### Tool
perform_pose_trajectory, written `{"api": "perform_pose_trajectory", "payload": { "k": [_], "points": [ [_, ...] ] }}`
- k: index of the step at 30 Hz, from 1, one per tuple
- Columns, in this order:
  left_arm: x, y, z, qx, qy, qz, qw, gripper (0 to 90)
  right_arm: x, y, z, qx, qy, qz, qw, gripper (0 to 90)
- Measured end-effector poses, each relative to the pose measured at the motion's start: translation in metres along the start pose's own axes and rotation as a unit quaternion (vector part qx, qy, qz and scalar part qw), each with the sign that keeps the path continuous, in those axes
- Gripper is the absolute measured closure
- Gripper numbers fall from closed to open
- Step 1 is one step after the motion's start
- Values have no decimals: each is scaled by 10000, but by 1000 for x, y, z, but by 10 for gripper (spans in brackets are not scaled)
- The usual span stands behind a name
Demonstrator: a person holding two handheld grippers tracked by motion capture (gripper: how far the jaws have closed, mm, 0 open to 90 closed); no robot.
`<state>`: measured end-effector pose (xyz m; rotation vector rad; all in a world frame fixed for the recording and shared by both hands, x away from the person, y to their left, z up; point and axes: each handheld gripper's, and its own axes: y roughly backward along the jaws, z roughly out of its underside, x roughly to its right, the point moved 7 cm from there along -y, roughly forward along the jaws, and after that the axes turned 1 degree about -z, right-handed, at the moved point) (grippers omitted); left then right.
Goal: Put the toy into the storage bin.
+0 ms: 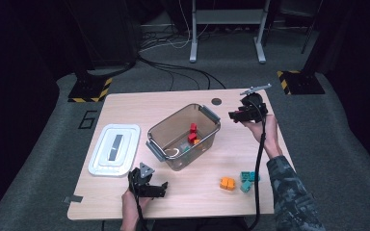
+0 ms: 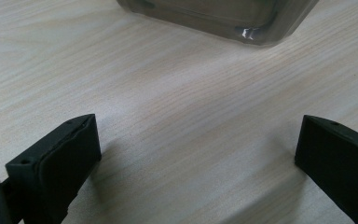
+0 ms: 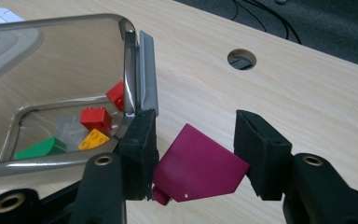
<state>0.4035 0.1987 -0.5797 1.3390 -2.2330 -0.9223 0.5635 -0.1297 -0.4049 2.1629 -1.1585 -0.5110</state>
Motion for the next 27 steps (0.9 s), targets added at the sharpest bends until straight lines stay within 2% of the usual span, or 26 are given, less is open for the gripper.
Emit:
{"api": "perform_pose_trajectory", "payload": {
  "k": [5,14,27],
  "points": [
    [0,0,0,-18,-9,9,10000,0,-8,1,-12,84,92,-31,9999,490],
    [0,1,1,-42,-41,10,10000,0,-33,-4,-31,125,320,-169,9993,490],
    [0,1,1,-53,-60,11,10000,0,-65,-21,-44,56,587,-400,9975,490]
  ]
}}
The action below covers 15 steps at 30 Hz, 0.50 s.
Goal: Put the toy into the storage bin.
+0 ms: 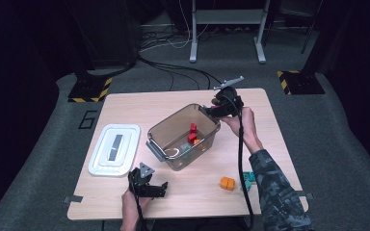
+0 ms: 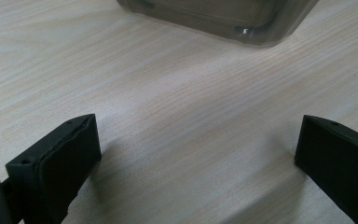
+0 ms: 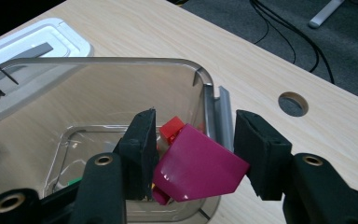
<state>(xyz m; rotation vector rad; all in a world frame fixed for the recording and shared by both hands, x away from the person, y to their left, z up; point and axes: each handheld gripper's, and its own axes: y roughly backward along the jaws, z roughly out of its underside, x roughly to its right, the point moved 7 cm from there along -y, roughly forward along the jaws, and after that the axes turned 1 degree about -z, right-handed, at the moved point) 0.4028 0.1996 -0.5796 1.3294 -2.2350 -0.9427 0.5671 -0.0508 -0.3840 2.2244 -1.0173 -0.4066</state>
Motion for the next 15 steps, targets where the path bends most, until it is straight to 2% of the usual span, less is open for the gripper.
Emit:
{"api": "perform_pose_trajectory", "payload": {
  "k": [15],
  "points": [
    [0,0,0,15,3,-13,10000,0,-19,-24,-1,-229,162,-165,9995,490]
  ]
}}
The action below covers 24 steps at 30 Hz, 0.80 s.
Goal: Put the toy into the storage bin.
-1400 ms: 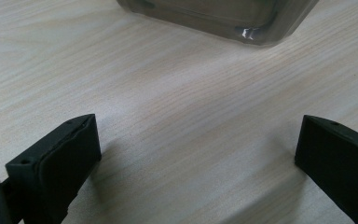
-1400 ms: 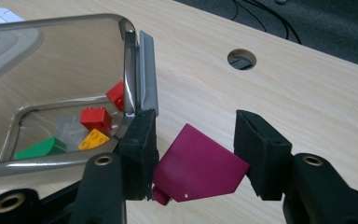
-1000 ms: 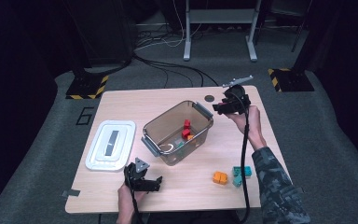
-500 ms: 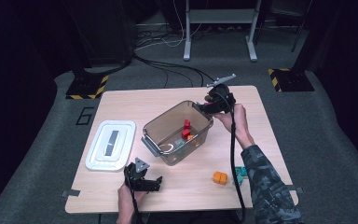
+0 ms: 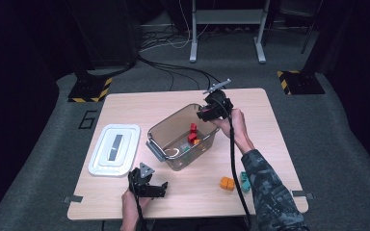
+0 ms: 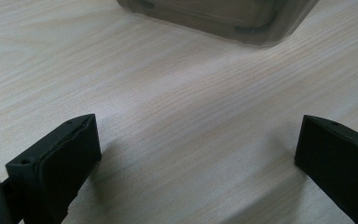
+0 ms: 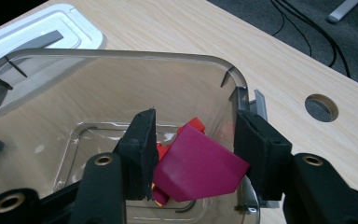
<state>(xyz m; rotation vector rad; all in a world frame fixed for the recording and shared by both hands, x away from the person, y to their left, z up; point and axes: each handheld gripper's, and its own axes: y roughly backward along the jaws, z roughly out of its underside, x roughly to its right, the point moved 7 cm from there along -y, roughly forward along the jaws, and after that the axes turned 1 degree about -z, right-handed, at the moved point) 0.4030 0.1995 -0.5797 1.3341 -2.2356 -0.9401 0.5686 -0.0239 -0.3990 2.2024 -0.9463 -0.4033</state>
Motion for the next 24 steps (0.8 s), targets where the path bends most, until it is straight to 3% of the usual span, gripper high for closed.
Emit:
{"api": "perform_pose_trajectory", "payload": {
  "k": [8,18,24],
  "points": [
    [0,0,0,-3,-4,0,10000,0,-4,-4,1,-93,49,-60,9999,475],
    [0,0,0,1,-1,-1,10000,0,-1,6,3,4,-13,15,10000,259],
    [0,0,0,-13,-7,4,10000,0,2,18,5,149,-9,76,9999,185]
  ]
}}
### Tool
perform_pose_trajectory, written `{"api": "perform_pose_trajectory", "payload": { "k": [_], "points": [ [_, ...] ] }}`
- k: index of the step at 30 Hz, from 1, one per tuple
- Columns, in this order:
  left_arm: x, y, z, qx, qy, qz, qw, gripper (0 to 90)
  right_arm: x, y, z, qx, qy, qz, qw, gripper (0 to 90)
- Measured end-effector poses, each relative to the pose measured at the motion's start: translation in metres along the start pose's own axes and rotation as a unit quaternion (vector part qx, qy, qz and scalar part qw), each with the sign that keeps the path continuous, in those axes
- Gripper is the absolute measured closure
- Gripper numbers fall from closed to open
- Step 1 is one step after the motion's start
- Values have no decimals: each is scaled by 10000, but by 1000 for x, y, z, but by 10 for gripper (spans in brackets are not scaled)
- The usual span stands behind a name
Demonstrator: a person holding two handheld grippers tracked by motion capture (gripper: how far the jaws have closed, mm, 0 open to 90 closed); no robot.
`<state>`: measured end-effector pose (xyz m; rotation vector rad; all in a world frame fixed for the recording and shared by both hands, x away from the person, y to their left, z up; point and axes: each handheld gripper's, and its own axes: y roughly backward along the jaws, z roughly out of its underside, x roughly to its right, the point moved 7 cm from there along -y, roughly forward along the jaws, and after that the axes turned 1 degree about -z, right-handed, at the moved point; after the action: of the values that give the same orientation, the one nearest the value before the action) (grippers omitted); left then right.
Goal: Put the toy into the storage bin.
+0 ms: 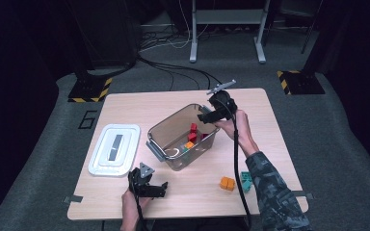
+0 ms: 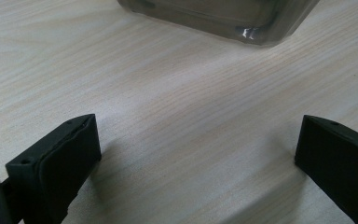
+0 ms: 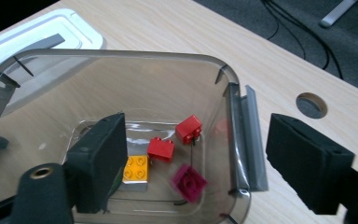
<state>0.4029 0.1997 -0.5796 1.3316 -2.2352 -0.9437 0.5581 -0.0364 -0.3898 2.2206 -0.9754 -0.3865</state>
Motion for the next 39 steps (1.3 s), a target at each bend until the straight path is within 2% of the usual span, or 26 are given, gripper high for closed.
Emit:
{"api": "perform_pose_trajectory", "payload": {
  "k": [7,17,21,22,27,28,39],
  "points": [
    [1,0,0,26,48,6,10000,0,10,23,13,204,-99,45,9997,130],
    [1,-1,-1,40,65,4,10000,0,28,44,44,239,-252,179,9992,97],
    [1,-1,-1,47,73,1,10000,0,31,47,54,220,-317,212,9990,90],
    [1,-1,-1,49,77,1,10000,0,34,49,62,179,-328,235,9990,87],
    [1,-1,-1,48,72,1,10000,0,37,52,75,144,-370,237,9989,80],
    [1,-1,-1,49,75,0,10000,0,39,52,82,122,-412,240,9988,77],
    [1,-1,-1,44,73,1,10000,0,42,45,122,-129,-630,229,9977,60]
  ]
}}
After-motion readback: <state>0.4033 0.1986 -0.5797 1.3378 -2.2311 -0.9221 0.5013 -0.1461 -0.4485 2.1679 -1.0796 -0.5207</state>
